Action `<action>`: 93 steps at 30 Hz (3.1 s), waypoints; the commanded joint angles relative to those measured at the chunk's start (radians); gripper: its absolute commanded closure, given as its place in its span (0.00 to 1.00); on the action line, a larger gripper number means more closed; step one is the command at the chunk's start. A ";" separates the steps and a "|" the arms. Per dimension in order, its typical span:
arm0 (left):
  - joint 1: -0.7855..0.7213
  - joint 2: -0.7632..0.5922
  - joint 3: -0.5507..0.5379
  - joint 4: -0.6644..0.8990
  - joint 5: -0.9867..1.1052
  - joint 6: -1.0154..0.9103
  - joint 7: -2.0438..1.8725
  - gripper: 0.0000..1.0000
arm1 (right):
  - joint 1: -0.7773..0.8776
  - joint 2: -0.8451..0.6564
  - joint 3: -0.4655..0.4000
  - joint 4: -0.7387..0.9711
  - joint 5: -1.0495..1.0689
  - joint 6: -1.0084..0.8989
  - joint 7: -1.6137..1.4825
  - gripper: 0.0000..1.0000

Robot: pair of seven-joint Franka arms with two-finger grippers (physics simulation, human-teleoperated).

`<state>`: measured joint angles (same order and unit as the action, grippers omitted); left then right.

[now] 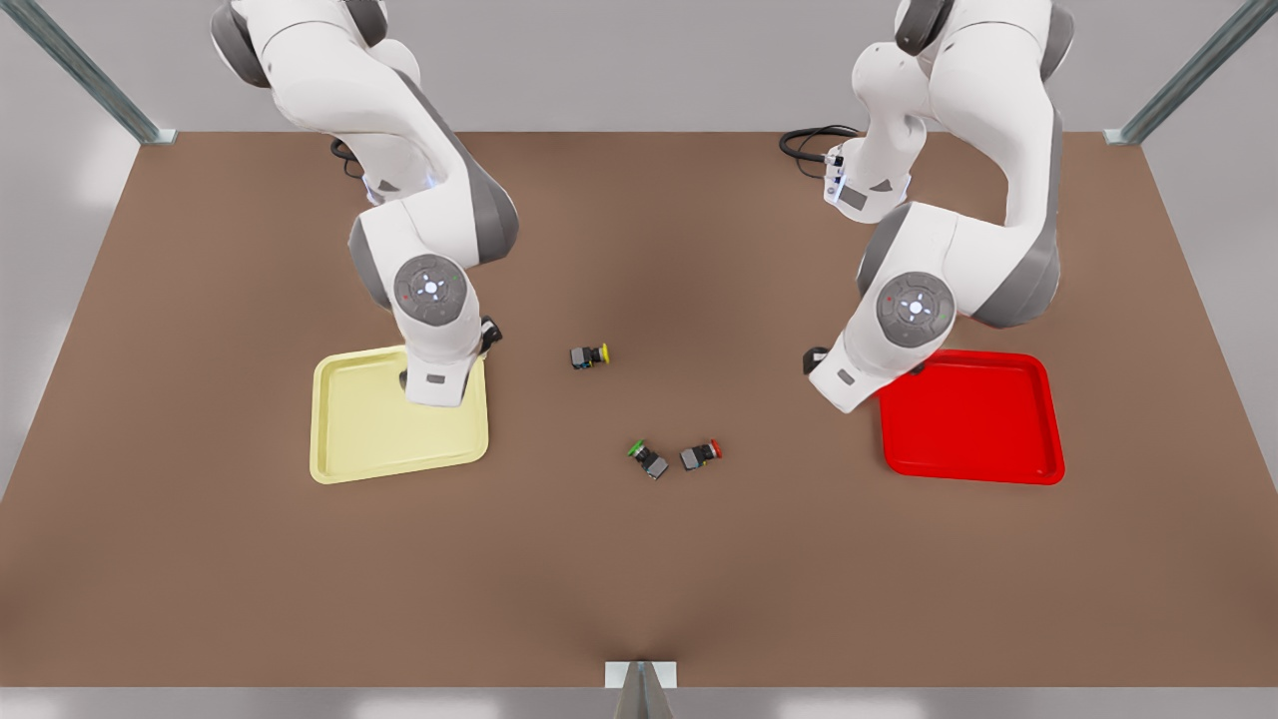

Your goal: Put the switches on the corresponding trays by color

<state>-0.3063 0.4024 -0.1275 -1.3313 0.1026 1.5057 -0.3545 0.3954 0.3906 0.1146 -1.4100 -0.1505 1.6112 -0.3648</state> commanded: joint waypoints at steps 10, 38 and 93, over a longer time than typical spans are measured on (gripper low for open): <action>0.000 0.156 -0.101 0.030 -0.003 0.315 0.258 0.00 | 0.025 -0.033 0.125 -0.365 0.132 0.447 -0.720 0.00; -0.109 0.472 -0.121 -0.022 0.218 0.725 0.632 0.00 | 0.138 0.074 0.134 -0.708 0.143 0.903 -0.592 0.00; -0.007 0.447 -0.291 -0.235 0.316 0.831 0.874 0.02 | 0.135 0.139 0.126 -0.682 0.135 0.909 -0.589 0.32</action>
<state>-0.3129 0.8507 -0.4188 -1.5662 0.4136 2.3362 0.5200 0.5307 0.5291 0.2408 -2.0924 -0.0154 2.5202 -0.9541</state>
